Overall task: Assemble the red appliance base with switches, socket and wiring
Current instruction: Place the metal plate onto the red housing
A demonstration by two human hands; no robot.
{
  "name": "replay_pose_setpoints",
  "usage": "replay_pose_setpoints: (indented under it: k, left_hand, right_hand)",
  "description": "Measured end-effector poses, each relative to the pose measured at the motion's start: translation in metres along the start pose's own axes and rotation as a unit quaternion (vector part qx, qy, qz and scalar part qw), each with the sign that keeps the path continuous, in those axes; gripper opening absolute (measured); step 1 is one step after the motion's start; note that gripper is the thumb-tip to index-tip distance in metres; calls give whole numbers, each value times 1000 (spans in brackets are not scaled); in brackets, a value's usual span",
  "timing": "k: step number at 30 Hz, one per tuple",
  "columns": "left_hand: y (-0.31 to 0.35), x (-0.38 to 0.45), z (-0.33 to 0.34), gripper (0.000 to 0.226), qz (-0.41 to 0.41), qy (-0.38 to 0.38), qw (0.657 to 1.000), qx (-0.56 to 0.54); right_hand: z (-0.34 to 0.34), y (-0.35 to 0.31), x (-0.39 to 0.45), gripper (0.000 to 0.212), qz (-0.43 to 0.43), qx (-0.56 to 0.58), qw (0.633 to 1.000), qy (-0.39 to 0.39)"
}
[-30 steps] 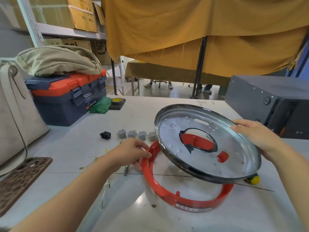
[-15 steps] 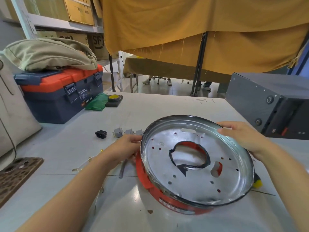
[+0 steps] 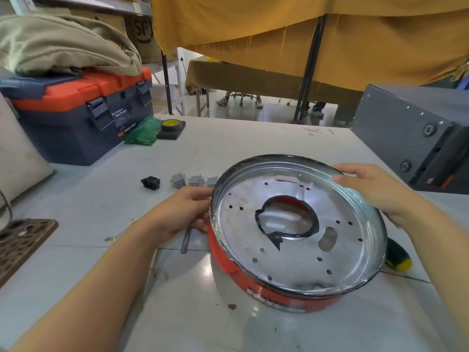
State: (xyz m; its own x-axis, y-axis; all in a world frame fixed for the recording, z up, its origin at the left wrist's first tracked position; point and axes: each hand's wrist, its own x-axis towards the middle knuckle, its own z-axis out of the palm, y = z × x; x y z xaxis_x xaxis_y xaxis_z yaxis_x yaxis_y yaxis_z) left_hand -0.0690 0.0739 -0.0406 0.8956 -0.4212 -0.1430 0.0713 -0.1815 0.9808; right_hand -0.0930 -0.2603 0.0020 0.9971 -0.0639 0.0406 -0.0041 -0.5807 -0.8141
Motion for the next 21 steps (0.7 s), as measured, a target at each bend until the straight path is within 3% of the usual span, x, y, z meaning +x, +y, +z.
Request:
replay_pose_setpoints:
  k: [8, 15, 18, 21]
  left_hand:
    - [-1, -2, 1, 34, -3, 7, 1000, -20]
    - [-3, -1, 3, 39, -9, 12, 1000, -27]
    - [-2, -2, 4, 33, -12, 9, 999, -42]
    - [-1, -3, 4, 29, -11, 7, 999, -43]
  right_hand:
    - [0, 5, -1, 18, -14, -29, 999, 7]
    - [3, 2, -3, 22, -2, -179, 983, 33]
    - [6, -12, -7, 33, -65, -279, 957, 46]
    - [17, -41, -18, 17, -131, -249, 959, -12]
